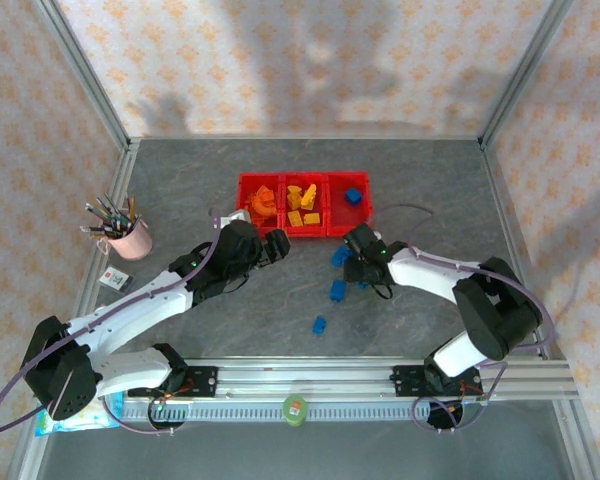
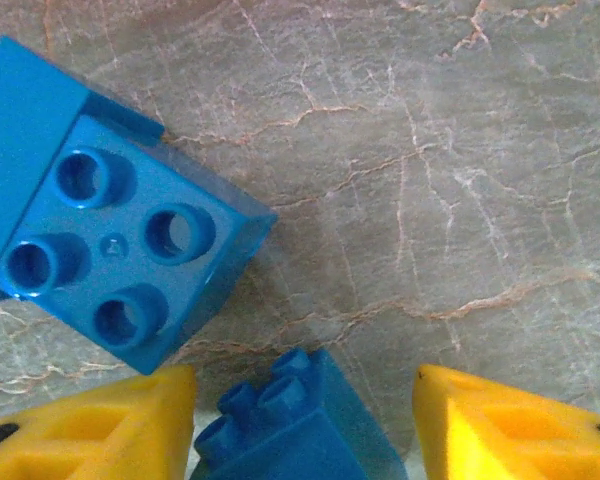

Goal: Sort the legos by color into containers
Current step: Pick up the lego from the bottom-center of the table, then place the lego in the container.

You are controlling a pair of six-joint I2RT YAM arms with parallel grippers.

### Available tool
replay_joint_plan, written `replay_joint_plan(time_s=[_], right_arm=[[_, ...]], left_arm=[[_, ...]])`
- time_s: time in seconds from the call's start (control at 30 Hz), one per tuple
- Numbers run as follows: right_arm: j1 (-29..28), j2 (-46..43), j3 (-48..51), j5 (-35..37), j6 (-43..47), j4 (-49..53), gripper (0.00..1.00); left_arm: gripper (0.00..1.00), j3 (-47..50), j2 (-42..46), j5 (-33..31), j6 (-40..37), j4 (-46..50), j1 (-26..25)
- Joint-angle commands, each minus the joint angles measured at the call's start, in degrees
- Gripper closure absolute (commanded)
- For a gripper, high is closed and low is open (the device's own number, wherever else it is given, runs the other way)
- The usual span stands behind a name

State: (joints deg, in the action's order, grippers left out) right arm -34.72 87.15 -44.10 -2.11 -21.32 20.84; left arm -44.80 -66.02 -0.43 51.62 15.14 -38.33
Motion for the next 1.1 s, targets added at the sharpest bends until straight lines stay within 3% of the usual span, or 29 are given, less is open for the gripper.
replay_joint_plan(time_s=[0.0,0.33,0.57,1.07], right_arm=[[-0.17,0.13,0.92,2.46,0.07,-0.93,0.50],[0.90,-4.63,-0.20,0.58,0.74,-0.43,0.75],[3.69,-6.80,-8.77,1.53,0.88,3.41,0.75],[9.78,20.14,-37.35,4.22,3.77,-0.67,0.72]], left_arm=[[0.01,-0.25,-0.34,-0.98,0.35,-1.13,-0.35],[0.01,-3.05,-2.02,-0.78,-1.29,-1.07,-0.35],[0.01,-5.70,-2.77,-2.86,-3.45,-0.76,-0.24],[0.01,-11.28,-7.03,-4.06,-7.49,-1.99,5.20]])
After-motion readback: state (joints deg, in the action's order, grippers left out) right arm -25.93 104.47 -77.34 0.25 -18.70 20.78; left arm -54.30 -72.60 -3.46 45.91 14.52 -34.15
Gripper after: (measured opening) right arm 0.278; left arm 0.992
